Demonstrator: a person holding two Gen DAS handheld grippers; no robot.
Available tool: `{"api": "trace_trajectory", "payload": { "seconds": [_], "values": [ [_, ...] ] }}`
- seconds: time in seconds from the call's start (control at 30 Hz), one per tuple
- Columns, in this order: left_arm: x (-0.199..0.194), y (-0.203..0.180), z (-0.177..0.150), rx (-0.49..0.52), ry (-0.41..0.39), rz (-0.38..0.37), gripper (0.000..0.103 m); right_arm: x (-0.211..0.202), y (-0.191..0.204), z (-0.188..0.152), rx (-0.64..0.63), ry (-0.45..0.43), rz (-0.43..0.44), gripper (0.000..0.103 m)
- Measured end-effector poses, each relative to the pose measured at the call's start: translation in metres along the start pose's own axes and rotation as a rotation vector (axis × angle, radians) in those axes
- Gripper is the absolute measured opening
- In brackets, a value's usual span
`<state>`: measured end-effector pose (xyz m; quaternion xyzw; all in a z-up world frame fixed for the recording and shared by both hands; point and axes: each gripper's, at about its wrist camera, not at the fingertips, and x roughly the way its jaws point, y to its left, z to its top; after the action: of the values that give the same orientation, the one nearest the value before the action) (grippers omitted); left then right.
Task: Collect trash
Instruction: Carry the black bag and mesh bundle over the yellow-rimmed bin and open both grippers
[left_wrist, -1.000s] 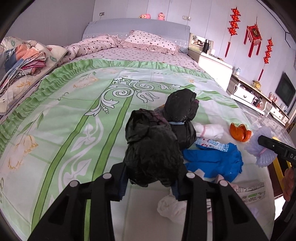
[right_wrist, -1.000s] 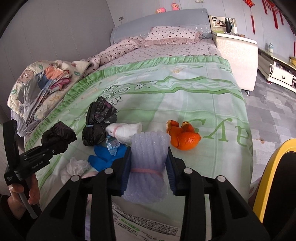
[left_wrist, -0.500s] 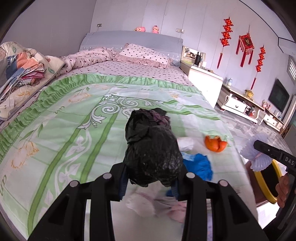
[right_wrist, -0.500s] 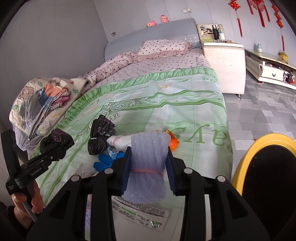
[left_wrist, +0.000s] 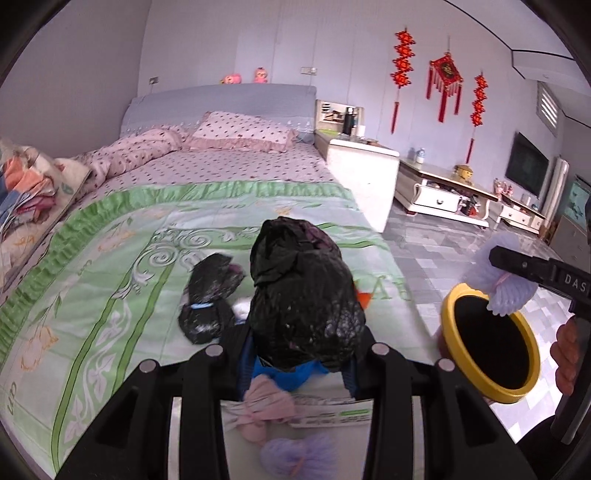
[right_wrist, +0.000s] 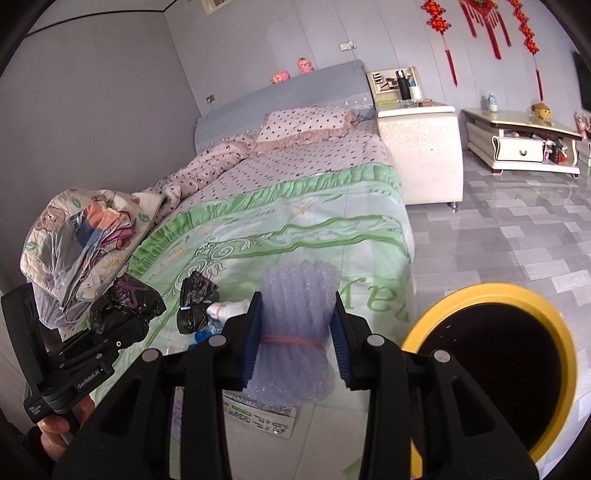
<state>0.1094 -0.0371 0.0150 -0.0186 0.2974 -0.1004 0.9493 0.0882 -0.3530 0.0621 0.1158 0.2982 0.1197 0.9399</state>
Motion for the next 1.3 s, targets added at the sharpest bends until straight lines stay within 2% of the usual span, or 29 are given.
{"api": "trace_trajectory", "payload": {
  "seconds": [0.3, 0.6, 1.0, 1.3],
  "values": [
    [0.002, -0.063, 0.018, 0.044, -0.017, -0.089, 0.035, -0.056, -0.048, 0.023, 0.007, -0.042, -0.085, 0.034],
    [0.018, -0.128, 0.031, 0.098, -0.010, -0.167, 0.035, -0.085, -0.104, 0.029, 0.060, -0.057, -0.148, 0.034],
    [0.073, -0.202, 0.021, 0.155, 0.091, -0.244, 0.035, -0.080, -0.186, 0.016, 0.164, -0.018, -0.220, 0.034],
    [0.105, -0.230, 0.007, 0.151, 0.162, -0.269, 0.035, -0.066, -0.229, 0.004, 0.225, 0.005, -0.254, 0.035]
  ]
}}
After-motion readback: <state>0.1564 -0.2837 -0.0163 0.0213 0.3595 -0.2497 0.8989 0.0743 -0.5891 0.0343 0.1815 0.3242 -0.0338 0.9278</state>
